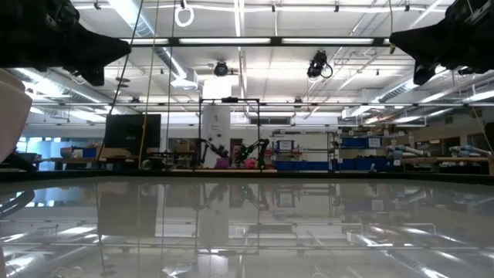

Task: Nest bowls inside each other by size order
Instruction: Return to Home Position

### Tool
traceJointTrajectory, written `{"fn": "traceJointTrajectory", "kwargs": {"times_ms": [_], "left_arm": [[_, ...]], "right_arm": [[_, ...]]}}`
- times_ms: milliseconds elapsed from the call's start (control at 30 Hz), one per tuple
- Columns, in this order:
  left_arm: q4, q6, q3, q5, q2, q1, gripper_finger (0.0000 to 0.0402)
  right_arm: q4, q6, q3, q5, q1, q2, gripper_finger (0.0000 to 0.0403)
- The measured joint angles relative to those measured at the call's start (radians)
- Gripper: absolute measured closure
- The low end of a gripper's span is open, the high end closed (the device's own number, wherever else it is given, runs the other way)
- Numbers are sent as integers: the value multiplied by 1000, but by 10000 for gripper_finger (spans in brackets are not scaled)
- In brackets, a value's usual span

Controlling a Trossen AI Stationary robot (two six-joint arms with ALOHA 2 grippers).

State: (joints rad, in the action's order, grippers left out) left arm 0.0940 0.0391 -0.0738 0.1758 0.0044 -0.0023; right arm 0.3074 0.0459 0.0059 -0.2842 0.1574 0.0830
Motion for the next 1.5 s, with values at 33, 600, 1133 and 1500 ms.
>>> {"fn": "traceJointTrajectory", "kwargs": {"times_ms": [33,600,1133,1500], "left_arm": [[0,-5,0,11,0,-9,355],[30,1,65,47,6,-61,400],[-61,3,66,-63,7,-10,401],[-65,-24,66,-65,9,1,383]], "right_arm": [[-8,-2,0,-10,0,-7,394],[-139,58,6,85,0,-81,394],[-263,91,1,119,-1,-67,393],[-256,93,1,119,-1,-67,392]]}}
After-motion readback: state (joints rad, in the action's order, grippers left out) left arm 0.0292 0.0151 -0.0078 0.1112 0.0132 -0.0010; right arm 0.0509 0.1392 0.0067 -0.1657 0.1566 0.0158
